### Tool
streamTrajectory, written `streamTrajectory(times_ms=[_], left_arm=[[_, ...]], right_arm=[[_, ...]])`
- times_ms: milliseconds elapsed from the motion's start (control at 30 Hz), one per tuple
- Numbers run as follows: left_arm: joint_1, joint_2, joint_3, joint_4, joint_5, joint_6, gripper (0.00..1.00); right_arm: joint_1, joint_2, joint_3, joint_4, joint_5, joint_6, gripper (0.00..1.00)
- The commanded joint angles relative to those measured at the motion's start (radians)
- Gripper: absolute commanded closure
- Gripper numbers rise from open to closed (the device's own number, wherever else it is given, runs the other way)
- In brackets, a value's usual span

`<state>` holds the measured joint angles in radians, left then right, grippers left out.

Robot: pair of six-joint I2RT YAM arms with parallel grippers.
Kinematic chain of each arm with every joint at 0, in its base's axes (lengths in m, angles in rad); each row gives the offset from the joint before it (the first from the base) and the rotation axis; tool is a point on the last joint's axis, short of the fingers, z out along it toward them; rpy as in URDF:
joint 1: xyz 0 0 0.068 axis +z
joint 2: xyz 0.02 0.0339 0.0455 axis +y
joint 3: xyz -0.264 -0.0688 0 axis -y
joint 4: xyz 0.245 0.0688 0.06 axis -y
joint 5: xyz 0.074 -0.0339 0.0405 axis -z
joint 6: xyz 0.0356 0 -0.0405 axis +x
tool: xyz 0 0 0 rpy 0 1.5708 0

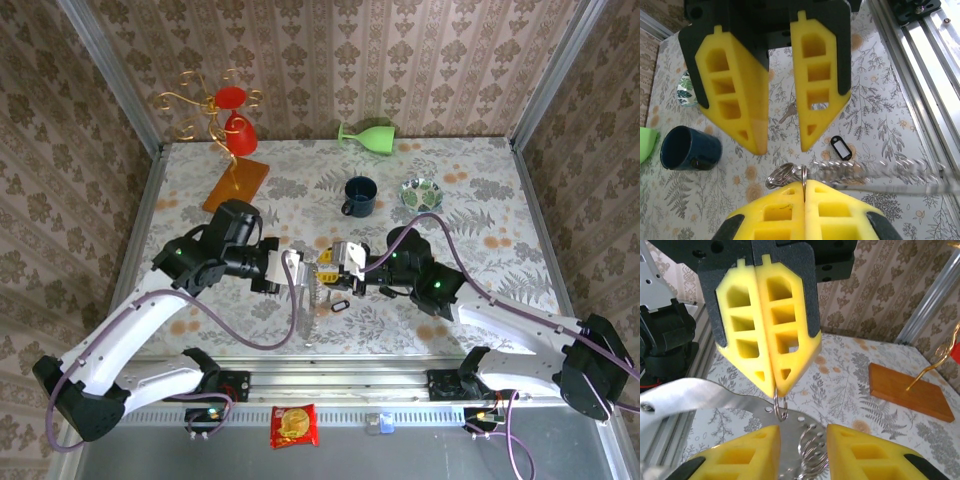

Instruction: Put the keys on the keyring

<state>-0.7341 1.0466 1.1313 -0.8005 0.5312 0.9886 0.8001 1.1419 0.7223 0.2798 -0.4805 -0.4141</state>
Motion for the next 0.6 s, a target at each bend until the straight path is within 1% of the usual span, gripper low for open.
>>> streamTrajectory(times_ms=[0, 200, 467, 567], left_arm=[[-0.015, -0.022, -0.010, 0.047, 0.021, -0.001, 1.00], [-0.031, -0.023, -0.018, 0.062, -0.002, -0.019, 1.00], [-0.038, -0.020, -0.030, 0.082, -0.041, -0.043, 1.00], [-0.043, -0.018, -0.034, 0.088, -0.048, -0.054, 1.00]], right_arm=[[0.017, 0.019, -0.003, 0.056, 0.018, -0.028, 0.69], [0.031, 0.036, 0.001, 0.044, 0.020, -0.043, 0.74], [0.042, 0.035, -0.007, 0.035, 0.032, -0.060, 0.73], [0.043, 0.032, -0.009, 0.033, 0.039, -0.063, 0.74]])
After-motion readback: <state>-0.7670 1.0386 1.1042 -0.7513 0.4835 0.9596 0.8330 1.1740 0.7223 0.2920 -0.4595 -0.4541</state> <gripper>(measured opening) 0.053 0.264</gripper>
